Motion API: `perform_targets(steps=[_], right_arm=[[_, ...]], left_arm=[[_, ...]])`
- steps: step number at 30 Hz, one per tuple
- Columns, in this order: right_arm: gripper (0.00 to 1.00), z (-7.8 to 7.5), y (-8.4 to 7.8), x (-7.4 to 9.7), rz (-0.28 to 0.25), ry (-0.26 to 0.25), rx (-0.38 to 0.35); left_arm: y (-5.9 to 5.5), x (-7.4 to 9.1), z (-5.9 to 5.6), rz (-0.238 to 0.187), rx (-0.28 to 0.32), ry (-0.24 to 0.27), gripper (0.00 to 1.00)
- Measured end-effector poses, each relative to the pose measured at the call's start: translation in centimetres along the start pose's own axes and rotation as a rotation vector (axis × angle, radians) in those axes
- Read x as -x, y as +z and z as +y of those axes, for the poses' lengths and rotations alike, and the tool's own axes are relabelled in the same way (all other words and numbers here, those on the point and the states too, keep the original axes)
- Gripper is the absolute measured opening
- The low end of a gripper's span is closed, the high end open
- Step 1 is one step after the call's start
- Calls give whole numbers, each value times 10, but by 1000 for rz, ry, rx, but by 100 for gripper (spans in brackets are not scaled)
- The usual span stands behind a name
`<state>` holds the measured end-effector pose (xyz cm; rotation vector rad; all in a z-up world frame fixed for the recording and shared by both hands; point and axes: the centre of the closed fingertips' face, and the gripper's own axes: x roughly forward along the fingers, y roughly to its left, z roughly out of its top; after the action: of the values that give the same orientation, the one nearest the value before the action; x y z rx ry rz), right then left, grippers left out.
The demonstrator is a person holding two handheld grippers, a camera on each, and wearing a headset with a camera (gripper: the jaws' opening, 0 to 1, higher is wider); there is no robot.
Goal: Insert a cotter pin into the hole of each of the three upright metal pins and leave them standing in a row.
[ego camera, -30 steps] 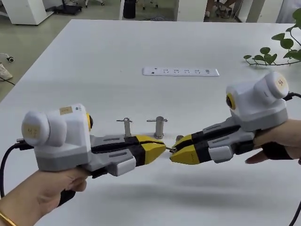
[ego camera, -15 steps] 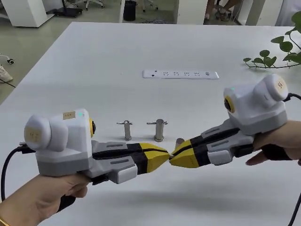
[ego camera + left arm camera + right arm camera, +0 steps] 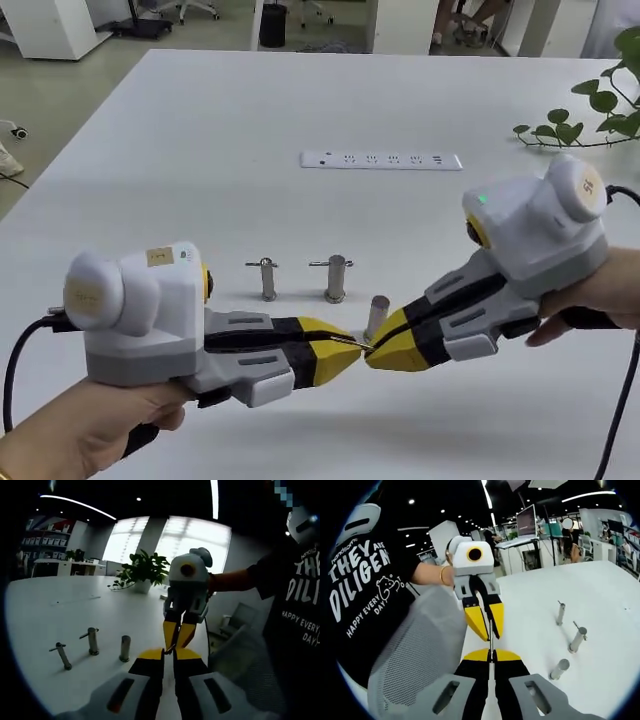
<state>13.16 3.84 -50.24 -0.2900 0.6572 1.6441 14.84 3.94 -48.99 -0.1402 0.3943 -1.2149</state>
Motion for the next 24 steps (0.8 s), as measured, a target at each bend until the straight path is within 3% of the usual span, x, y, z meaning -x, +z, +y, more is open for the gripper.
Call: perform_targets(steps=[3, 7, 19, 24], right_arm=[[0, -4, -1, 2, 8, -19, 9], [0, -12, -8, 8, 51, -62, 34], [0, -34, -30, 22, 137, -150, 61], [0, -50, -42, 32, 189, -210, 67]], left_arm=[[-5, 0, 6, 23, -11, 28, 2], [-5, -1, 11, 19, -15, 55, 9], [-6, -10, 22, 24, -55, 120, 12], [-13, -14, 37, 79, -134, 215, 13]])
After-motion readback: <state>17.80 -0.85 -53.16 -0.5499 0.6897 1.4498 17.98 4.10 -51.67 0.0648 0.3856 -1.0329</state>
